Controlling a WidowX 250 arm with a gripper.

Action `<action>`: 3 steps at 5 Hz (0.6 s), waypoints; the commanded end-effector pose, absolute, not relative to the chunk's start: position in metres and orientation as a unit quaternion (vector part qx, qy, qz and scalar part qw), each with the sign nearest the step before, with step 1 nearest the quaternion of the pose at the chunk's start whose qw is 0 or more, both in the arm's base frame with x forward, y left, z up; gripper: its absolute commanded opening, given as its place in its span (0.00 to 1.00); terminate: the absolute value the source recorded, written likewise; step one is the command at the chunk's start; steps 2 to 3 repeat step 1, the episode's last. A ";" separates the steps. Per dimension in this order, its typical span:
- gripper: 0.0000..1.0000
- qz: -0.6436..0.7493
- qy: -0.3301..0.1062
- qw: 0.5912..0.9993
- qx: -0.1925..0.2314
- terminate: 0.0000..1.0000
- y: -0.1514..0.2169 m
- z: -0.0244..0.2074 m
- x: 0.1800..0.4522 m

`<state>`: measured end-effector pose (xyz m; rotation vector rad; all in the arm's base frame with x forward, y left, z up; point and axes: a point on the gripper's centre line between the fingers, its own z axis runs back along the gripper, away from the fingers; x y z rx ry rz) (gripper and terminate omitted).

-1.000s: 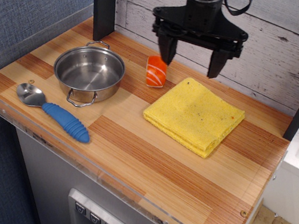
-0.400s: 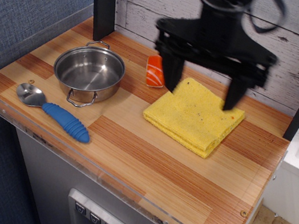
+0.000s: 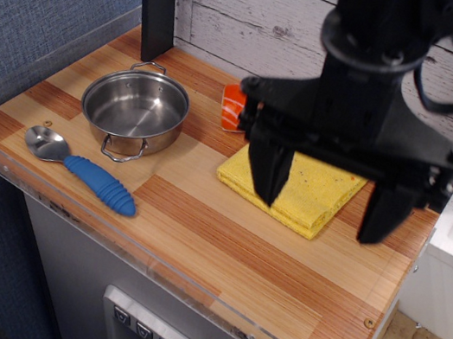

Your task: Move the towel straight back to the wall

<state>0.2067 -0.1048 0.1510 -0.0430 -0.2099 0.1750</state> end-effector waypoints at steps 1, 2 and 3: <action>1.00 0.071 -0.105 0.991 -0.040 1.00 -0.117 0.162 0.185; 1.00 0.071 -0.105 0.991 -0.040 1.00 -0.117 0.162 0.185; 1.00 0.071 -0.105 0.991 -0.040 1.00 -0.117 0.162 0.185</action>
